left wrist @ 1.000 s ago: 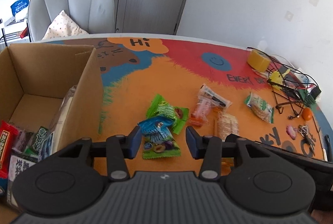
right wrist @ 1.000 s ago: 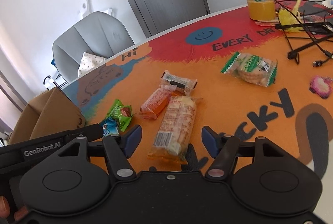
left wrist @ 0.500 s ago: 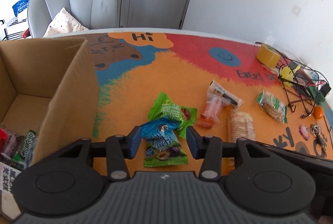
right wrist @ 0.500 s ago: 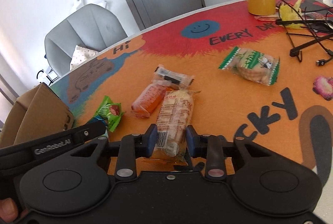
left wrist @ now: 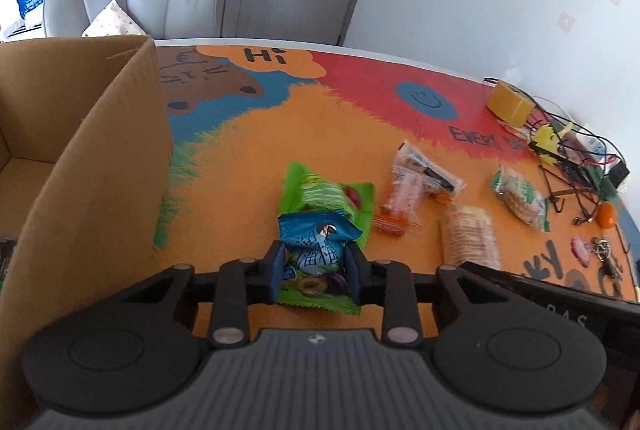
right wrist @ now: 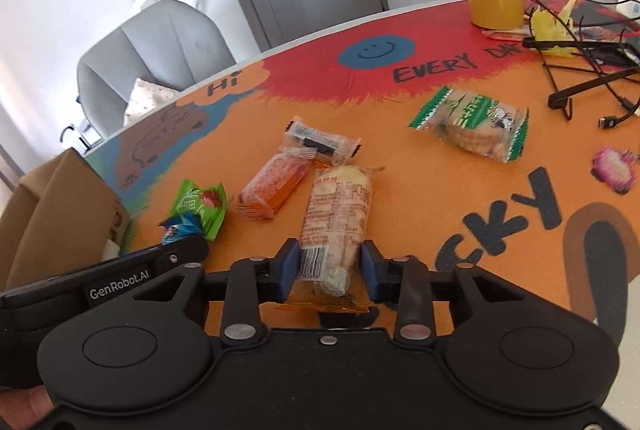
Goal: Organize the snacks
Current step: 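Grasp the clear biscuit pack with the right gripper while the left grasps the blue-green candy bag, then carry both snacks over the box and open both grippers to release them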
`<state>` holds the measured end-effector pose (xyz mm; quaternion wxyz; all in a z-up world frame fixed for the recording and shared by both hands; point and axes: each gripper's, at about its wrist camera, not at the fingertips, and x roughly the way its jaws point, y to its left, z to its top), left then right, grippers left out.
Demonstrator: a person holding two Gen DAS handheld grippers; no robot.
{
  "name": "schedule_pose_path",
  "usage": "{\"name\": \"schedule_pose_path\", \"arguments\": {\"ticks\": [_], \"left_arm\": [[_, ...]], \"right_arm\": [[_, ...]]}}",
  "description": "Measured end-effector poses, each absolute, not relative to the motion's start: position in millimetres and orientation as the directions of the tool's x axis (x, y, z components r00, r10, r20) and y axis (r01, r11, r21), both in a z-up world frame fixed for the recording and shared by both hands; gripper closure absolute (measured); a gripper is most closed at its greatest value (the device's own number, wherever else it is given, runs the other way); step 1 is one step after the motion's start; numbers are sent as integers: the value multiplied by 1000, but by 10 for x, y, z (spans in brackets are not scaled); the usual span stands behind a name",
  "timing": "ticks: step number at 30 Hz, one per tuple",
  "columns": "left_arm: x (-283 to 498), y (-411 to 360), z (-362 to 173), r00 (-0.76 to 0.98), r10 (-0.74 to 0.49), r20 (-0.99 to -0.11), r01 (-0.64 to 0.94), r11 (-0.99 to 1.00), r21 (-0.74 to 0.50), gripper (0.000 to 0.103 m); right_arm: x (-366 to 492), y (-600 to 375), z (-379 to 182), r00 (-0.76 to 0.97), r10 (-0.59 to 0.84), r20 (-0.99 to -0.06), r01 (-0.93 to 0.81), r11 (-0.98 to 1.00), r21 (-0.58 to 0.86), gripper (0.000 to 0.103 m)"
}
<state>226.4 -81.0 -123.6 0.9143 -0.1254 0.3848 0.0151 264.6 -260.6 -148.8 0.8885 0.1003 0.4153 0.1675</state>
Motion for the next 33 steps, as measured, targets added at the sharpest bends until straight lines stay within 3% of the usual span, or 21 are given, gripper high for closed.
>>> {"name": "schedule_pose_path", "arguments": {"ticks": [33], "left_arm": [[1778,-504,-401,826,-48,-561,-104,966,-236,75]], "right_arm": [[2405,-2303,-815,669,507,-544,-329,858,395,70]]}}
